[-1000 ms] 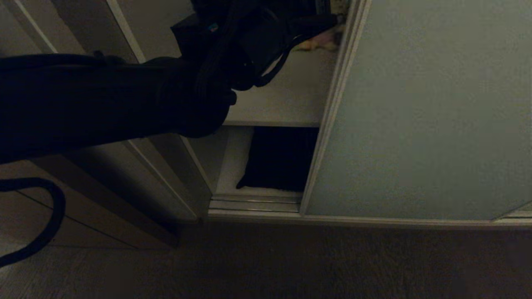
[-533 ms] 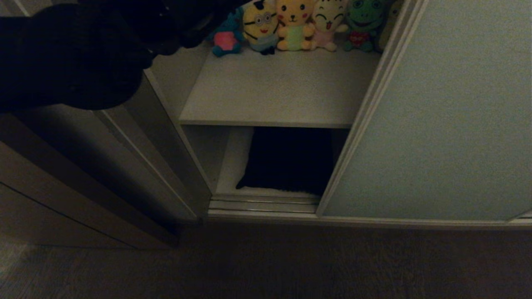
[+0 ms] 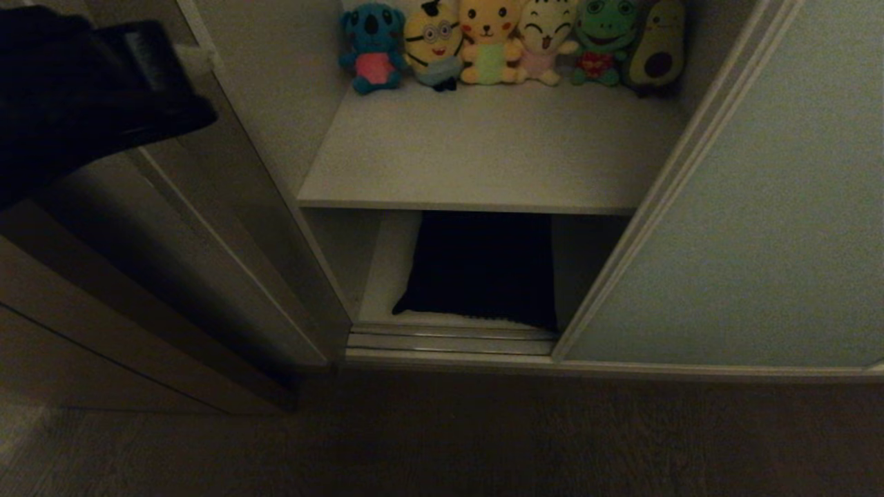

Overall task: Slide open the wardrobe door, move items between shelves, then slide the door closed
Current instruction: Open the door

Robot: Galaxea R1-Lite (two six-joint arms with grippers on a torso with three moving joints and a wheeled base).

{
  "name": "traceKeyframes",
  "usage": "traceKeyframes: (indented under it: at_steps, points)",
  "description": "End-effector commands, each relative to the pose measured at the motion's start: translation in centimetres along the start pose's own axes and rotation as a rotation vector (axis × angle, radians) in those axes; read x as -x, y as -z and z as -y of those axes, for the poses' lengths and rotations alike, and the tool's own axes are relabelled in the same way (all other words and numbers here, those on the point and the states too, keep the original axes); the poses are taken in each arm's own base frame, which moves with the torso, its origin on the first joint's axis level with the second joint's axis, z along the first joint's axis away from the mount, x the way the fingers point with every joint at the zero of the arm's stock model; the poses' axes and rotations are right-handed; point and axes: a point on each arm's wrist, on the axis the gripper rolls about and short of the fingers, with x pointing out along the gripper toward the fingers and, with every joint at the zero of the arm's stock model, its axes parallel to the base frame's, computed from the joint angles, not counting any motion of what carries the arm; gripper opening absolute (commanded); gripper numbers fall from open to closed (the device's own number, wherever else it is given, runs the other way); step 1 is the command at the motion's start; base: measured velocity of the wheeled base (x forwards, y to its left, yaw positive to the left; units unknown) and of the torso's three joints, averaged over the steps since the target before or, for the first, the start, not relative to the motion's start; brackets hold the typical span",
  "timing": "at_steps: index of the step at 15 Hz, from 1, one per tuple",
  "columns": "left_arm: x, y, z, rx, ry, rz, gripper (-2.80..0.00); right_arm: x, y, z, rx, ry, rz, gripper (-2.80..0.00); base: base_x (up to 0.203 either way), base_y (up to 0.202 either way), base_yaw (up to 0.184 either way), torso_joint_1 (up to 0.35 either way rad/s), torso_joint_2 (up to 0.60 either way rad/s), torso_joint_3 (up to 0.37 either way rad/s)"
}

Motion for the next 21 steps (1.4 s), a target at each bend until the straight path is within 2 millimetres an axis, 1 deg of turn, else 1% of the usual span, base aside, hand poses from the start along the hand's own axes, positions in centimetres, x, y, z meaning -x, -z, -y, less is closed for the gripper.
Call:
traceKeyframes:
  at_steps: [1, 2, 4, 7, 8, 9, 10, 12, 14, 16, 17, 20, 21]
  points:
    - [7.3, 0.5, -2.9, -0.021, -0.071, 0.01, -2.8, 0.0, 0.0, 0.0, 0.001, -0.001, -0.002, -2.8, 0.0, 0.0, 0.0, 0.0, 0.0, 0.0]
    - [9.2, 1.8, -3.7, -0.039, -0.083, -0.023, -2.8, 0.0, 0.0, 0.0, 0.001, -0.001, -0.002, -2.8, 0.0, 0.0, 0.0, 0.0, 0.0, 0.0]
    - [13.5, 4.7, -4.5, -0.057, -0.071, -0.066, -2.8, 0.0, 0.0, 0.0, 0.001, -0.001, -0.002, -2.8, 0.0, 0.0, 0.0, 0.0, 0.0, 0.0]
    - [19.3, 9.2, -4.6, -0.076, -0.057, -0.063, -2.8, 0.0, 0.0, 0.0, 0.001, -0.001, -0.001, -2.8, 0.0, 0.0, 0.0, 0.0, 0.0, 0.0]
    - [21.0, 11.0, -4.5, -0.082, -0.041, -0.059, -2.8, 0.0, 0.0, 0.0, 0.001, -0.001, 0.0, -2.8, 0.0, 0.0, 0.0, 0.0, 0.0, 0.0]
    - [22.2, 12.9, -4.3, -0.092, -0.028, -0.07, -2.8, 0.0, 0.0, 0.0, 0.001, 0.0, -0.001, -2.8, 0.0, 0.0, 0.0, 0.0, 0.0, 0.0]
    - [22.8, 14.5, -4.3, -0.1, -0.02, -0.098, -2.8, 0.0, 0.0, 0.0, 0.001, 0.0, -0.001, -2.8, 0.0, 0.0, 0.0, 0.0, 0.0, 0.0]
    - [22.9, 17.4, -4.4, -0.092, -0.011, -0.202, -2.8, 0.0, 0.0, 0.0, 0.001, -0.001, -0.002, -2.8, 0.0, 0.0, 0.0, 0.0, 0.0, 0.0]
    - [22.9, 18.3, -4.5, -0.124, -0.002, -0.228, -2.8, 0.0, 0.0, 0.0, 0.001, -0.001, -0.002, -2.8, 0.0, 0.0, 0.0, 0.0, 0.0, 0.0]
    - [23.1, 18.6, -4.5, -0.157, 0.055, -0.215, -2.8, 0.0, 0.0, 0.0, 0.001, -0.001, -0.001, -2.8, 0.0, 0.0, 0.0, 0.0, 0.0, 0.0]
    - [23.6, 18.9, -4.5, -0.163, 0.071, -0.193, -2.8, 0.0, 0.0, 0.0, 0.001, -0.001, -0.003, -2.8, 0.0, 0.0, 0.0, 0.0, 0.0, 0.0]
    - [25.9, 20.7, -4.3, -0.176, 0.082, -0.126, -2.8, 0.0, 0.0, 0.0, 0.001, -0.001, 0.0, -2.8, 0.0, 0.0, 0.0, 0.0, 0.0, 0.0]
    - [26.3, 21.3, -4.3, -0.154, 0.079, -0.17, -2.8, 0.0, 0.0, 0.0, 0.001, -0.001, 0.0, -2.8, 0.0, 0.0, 0.0, 0.0, 0.0, 0.0]
